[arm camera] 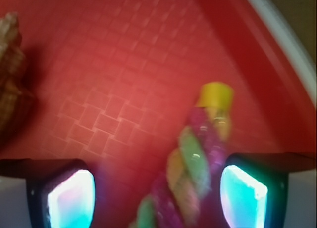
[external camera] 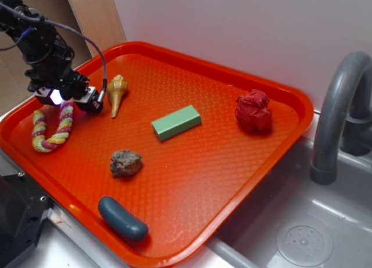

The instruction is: Grab the multicolored rope.

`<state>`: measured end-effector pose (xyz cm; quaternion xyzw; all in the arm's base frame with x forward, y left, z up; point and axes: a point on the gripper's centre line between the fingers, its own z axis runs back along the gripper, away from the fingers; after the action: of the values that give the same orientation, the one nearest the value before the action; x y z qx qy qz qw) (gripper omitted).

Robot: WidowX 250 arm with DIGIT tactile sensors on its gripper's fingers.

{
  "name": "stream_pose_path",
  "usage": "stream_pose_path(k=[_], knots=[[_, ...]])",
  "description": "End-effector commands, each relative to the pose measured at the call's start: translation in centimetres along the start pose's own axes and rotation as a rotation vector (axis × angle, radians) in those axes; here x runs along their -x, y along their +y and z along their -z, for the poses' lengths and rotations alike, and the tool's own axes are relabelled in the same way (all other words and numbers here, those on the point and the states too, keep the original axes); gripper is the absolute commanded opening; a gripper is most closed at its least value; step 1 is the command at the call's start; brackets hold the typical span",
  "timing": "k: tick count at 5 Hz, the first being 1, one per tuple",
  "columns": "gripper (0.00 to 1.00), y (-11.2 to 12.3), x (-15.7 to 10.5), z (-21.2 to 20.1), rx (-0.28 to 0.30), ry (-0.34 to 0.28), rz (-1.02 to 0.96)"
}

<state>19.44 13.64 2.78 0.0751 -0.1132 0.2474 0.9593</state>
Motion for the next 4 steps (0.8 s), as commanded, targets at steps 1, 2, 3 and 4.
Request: stream_pose_path(k=[1, 2, 3, 4], knots=[[0.0, -0.6, 1.3, -1.2, 0.092, -0.042, 0.146], [0.0, -0.7, 1.4, -2.6, 0.096, -0.045, 0.256], [0.0, -1.0, 1.3, -3.7, -0.009, -0.024, 0.429], [0.0, -2.0, 1.4, -4.1, -0.034, -0.051, 0.52]])
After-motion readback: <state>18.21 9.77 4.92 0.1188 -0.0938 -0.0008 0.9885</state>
